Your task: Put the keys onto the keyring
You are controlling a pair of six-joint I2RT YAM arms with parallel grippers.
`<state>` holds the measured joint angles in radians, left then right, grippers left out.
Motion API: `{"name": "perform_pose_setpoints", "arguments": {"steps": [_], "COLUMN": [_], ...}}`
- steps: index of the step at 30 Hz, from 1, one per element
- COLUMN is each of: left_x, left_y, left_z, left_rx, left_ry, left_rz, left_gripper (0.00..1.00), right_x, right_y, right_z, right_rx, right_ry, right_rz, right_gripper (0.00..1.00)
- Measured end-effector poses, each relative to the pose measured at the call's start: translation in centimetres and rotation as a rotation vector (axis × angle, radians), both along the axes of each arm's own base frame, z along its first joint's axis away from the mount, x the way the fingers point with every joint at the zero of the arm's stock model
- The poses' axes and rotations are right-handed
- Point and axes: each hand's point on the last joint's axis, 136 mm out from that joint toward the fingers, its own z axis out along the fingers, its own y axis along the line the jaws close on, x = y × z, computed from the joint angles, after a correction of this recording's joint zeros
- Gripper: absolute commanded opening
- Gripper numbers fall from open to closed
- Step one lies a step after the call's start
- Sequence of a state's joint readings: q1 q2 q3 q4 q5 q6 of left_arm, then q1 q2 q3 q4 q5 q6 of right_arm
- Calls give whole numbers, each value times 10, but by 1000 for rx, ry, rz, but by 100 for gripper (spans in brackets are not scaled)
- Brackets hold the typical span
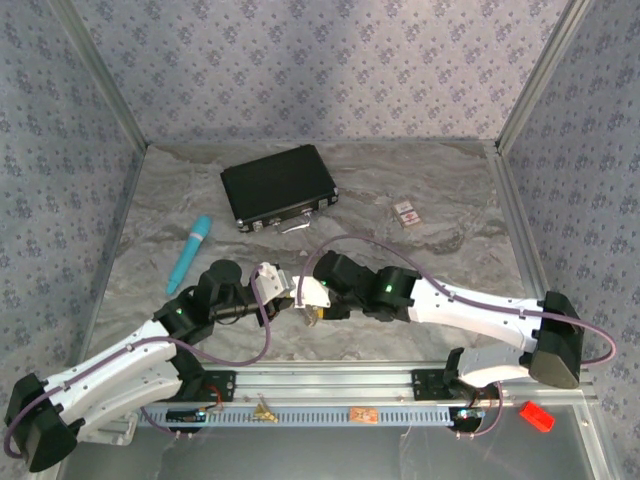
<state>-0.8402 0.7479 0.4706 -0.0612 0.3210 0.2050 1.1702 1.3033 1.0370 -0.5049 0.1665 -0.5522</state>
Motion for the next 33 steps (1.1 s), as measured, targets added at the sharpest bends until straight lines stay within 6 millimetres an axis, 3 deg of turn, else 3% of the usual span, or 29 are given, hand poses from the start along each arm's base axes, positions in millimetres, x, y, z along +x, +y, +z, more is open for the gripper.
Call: {"name": "perform_pose_setpoints", "arguments": {"steps": [10, 18, 26, 33], "left_x": [1, 2, 2, 0], "left_y": [-2, 0, 1, 4], "left_z": [8, 6, 2, 2], "left_rx": [-21, -15, -13, -41], "left_ry": [-18, -7, 1, -8], "left_rz": [0, 15, 21, 26], "left_gripper": [0, 0, 0, 0], "right_x": [-2, -7, -12, -4], "right_y": [1, -1, 9, -3], "right_z": [9, 25, 28, 0], "right_rx": [4, 233, 318, 295], "right_ry": [-38, 45, 88, 123], "right_rz": [29, 36, 65, 32], "right_gripper": [0, 0, 0, 0]}}
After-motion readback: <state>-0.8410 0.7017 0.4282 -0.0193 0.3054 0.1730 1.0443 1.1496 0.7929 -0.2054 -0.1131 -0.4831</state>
